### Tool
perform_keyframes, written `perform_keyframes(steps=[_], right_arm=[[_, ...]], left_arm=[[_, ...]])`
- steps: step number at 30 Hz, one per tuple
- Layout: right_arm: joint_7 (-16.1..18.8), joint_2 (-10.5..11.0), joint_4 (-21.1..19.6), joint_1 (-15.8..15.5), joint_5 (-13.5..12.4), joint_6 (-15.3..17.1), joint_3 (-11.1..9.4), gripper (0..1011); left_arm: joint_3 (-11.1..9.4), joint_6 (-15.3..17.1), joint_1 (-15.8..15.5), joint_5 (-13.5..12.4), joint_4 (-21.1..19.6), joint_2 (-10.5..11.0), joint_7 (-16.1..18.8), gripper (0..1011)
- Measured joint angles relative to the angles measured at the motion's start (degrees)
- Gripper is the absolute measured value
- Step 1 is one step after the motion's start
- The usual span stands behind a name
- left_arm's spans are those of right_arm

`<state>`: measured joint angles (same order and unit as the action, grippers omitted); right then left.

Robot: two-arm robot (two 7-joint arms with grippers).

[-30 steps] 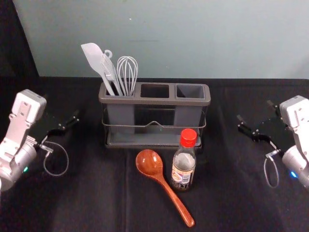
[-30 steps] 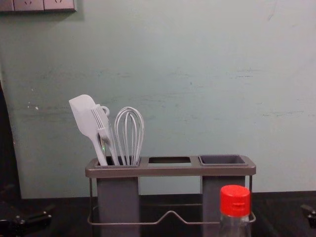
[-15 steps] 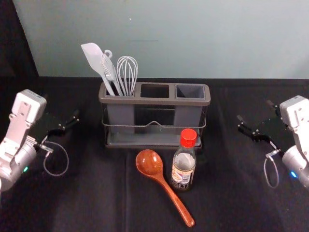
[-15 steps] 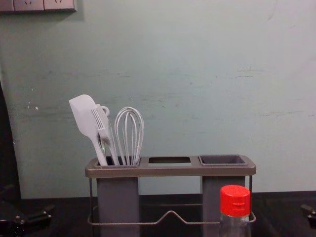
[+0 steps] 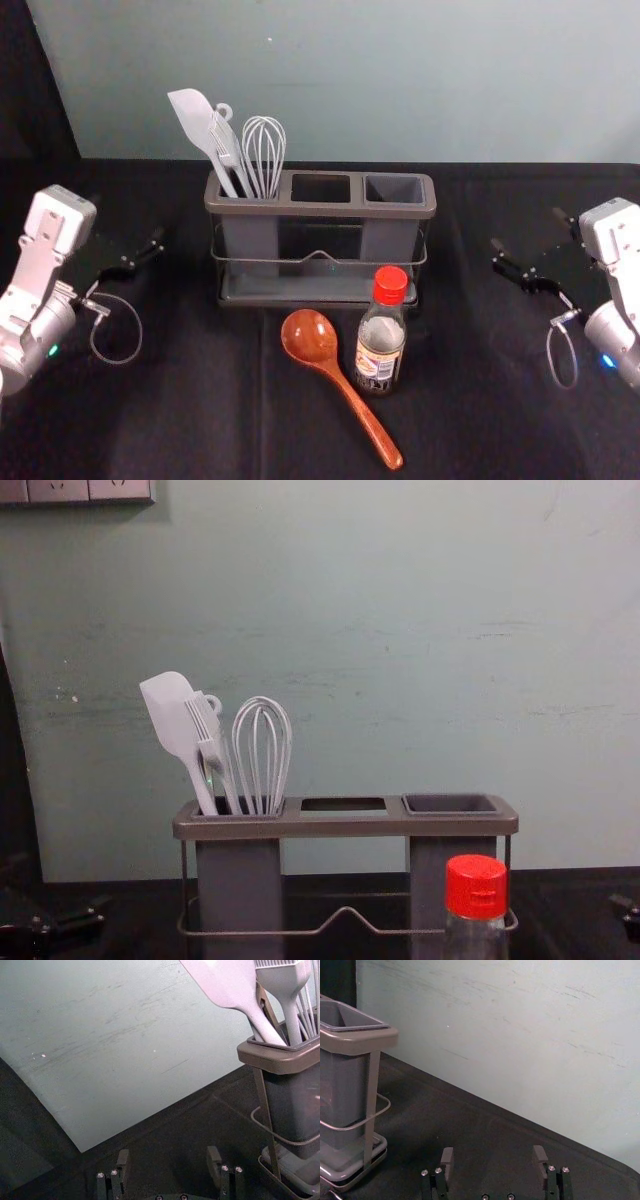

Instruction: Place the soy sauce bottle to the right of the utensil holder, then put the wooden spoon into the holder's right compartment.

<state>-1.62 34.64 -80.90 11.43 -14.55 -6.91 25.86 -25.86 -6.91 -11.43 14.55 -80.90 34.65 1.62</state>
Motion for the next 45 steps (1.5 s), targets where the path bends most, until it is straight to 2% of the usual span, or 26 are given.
perform_keyframes(steps=[21,25,32,39,45], right_arm=[[0.00,0.00,0.00,0.00,0.00,0.00,0.00,1002],[-0.18,0.67,-1.47,-0.92,1.15,0.68,-0.43,1003],[-1.34,2.70,-6.86,-4.93,2.99,2.24,-1.78,1002],[-1.99,5.66,-15.07,-11.18,4.85,3.68,-3.09,1003],[-2.75,7.46,-20.60,-16.30,5.61,3.35,-4.66,1003]], left_arm=[[0.00,0.00,0.00,0.00,0.00,0.00,0.00,1000],[0.00,0.00,0.00,0.00,0.00,0.00,0.00,1000],[0.00,0.00,0.00,0.00,0.00,0.00,0.00,1000],[0.00,0.00,0.00,0.00,0.00,0.00,0.00,1000],[0.00,0.00,0.00,0.00,0.00,0.00,0.00,1000]])
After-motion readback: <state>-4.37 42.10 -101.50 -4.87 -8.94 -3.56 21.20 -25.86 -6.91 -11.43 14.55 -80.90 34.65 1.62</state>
